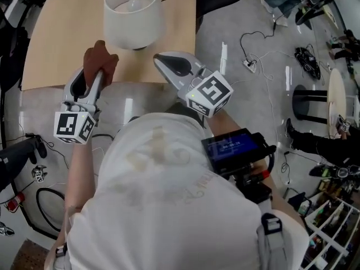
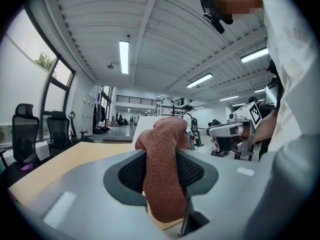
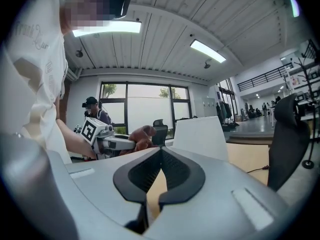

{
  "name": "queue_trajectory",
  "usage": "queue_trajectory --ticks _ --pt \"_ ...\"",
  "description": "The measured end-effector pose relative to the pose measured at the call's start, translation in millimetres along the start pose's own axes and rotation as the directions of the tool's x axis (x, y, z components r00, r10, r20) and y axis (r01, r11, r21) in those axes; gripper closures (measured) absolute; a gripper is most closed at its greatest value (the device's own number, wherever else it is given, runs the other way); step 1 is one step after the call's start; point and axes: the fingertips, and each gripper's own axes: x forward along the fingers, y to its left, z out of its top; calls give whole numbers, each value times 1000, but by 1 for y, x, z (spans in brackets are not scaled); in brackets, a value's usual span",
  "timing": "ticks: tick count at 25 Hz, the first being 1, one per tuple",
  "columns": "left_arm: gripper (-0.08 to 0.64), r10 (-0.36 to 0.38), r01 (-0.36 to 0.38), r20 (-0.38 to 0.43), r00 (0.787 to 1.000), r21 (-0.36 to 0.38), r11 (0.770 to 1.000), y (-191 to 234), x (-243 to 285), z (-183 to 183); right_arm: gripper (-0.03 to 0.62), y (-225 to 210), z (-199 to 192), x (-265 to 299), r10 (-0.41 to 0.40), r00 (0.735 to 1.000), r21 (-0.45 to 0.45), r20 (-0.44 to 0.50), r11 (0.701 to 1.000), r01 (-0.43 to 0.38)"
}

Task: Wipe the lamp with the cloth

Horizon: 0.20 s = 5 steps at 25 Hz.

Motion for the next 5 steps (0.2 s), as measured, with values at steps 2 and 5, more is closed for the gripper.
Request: queue_trajectory --ticks 2,5 --pt "397 3 -3 13 1000 -5 1000 3 -39 -31 580 40 -28 5 5 1000 -16 -3 1000 -5" --pt "397 3 -3 31 1000 -11 1000 4 -100 -80 580 103 -70 10 11 1000 -41 -2 999 -11"
